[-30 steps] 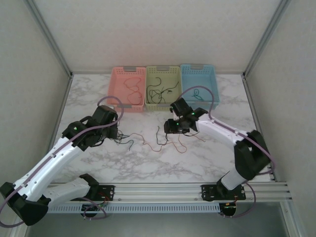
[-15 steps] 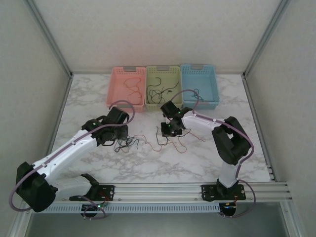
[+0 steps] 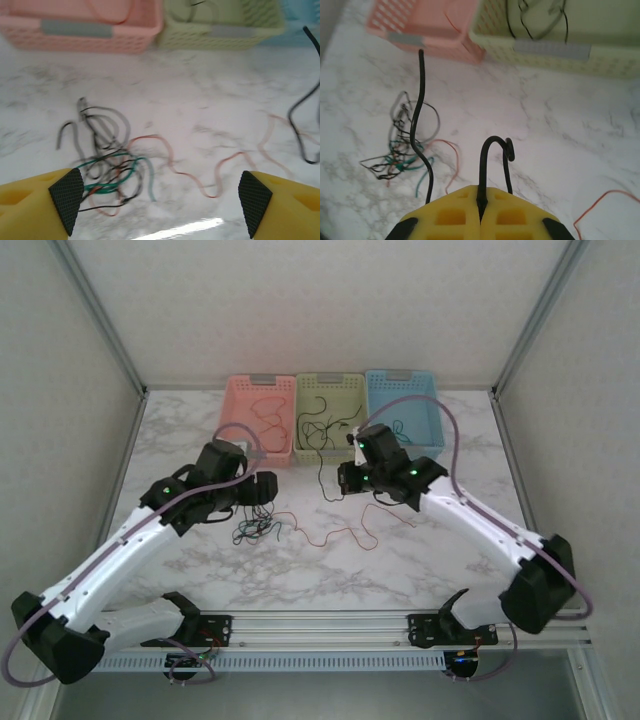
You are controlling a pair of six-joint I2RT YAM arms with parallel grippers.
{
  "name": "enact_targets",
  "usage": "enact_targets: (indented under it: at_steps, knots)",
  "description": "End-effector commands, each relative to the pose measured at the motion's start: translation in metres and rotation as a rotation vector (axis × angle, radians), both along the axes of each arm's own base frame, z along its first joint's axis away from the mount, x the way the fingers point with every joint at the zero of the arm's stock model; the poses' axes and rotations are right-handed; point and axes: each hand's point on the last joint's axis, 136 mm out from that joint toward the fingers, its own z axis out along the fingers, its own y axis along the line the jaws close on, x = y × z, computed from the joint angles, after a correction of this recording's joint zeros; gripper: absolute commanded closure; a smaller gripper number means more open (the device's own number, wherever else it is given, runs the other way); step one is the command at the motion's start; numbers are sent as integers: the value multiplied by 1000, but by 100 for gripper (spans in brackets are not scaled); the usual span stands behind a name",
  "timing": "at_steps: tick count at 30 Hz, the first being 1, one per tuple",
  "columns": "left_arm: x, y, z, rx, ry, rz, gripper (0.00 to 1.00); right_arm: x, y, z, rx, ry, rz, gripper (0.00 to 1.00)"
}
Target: Untangle the cables
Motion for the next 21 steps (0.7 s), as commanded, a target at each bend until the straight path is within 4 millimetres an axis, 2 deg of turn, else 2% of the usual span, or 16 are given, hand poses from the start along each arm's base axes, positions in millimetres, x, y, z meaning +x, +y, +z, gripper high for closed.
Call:
enact_targets:
  at_steps: [1,4,6,10,14,17,21]
  knots:
    - [-10,-39,47,-247,-23,-142,16,-10,0,17,14,-92,86,100]
    - [-19,-60,78,-406,-34,-223,12,-19,-2,21,23,-117,129,100]
    - [-21,-70,89,-451,-28,-258,11,-24,-2,23,43,-128,151,100]
    - [-12,-85,78,-386,-4,-278,12,-33,5,26,86,-132,198,100]
    - [-7,-110,63,-370,27,-326,15,-35,7,26,91,-126,210,100]
    - [3,-114,49,-331,43,-302,19,-38,8,28,100,-128,220,100]
    - [18,-116,40,-319,43,-249,25,-40,9,26,102,-123,228,100]
